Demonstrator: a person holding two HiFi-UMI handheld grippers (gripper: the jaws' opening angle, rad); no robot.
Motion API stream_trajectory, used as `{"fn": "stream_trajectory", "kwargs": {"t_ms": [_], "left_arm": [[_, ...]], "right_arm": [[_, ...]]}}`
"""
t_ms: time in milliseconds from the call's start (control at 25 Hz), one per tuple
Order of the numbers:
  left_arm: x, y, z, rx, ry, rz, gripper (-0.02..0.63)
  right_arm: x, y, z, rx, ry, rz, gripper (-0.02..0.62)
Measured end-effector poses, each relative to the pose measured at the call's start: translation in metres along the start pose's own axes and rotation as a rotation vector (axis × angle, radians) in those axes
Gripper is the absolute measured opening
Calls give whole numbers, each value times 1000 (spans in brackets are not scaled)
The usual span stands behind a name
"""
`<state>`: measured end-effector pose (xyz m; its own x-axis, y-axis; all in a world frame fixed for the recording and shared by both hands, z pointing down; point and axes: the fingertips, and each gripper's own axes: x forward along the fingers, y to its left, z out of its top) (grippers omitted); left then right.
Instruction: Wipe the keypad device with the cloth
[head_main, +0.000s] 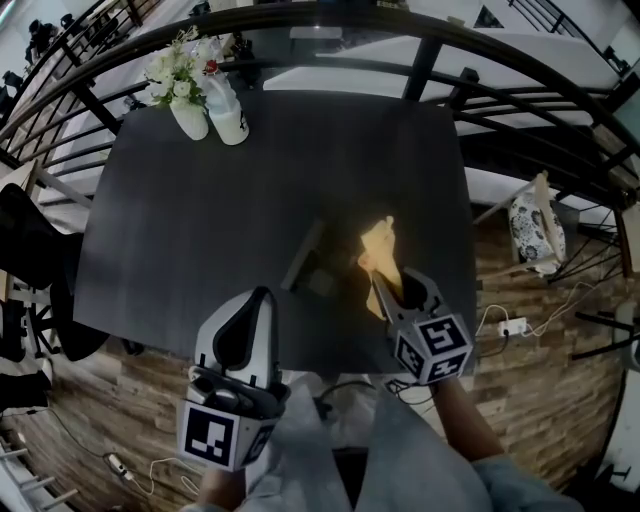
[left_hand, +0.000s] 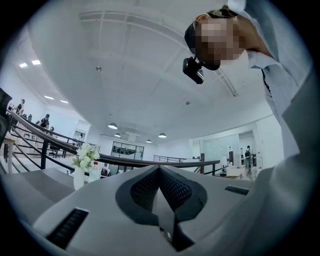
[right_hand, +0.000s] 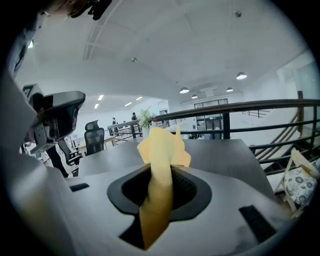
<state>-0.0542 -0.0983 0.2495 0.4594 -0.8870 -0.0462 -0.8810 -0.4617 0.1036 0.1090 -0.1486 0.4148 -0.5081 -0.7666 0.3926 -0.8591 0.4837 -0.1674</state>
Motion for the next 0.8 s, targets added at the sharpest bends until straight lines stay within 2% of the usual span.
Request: {"fn": "stream_trajectory", "kwargs": {"t_ms": [480,640,800], "left_arm": [[5,-9,24,15,-51,-39,5],[5,-9,27,26,-58,-45,5],[6,-7,30,28,-63,-39,5]], "right_arm": [[-52,27,69,-45,-194,-26,100],[-61,35,83,-112,-242,-43,100],[-63,45,101,-164,-307,-22,100]]}}
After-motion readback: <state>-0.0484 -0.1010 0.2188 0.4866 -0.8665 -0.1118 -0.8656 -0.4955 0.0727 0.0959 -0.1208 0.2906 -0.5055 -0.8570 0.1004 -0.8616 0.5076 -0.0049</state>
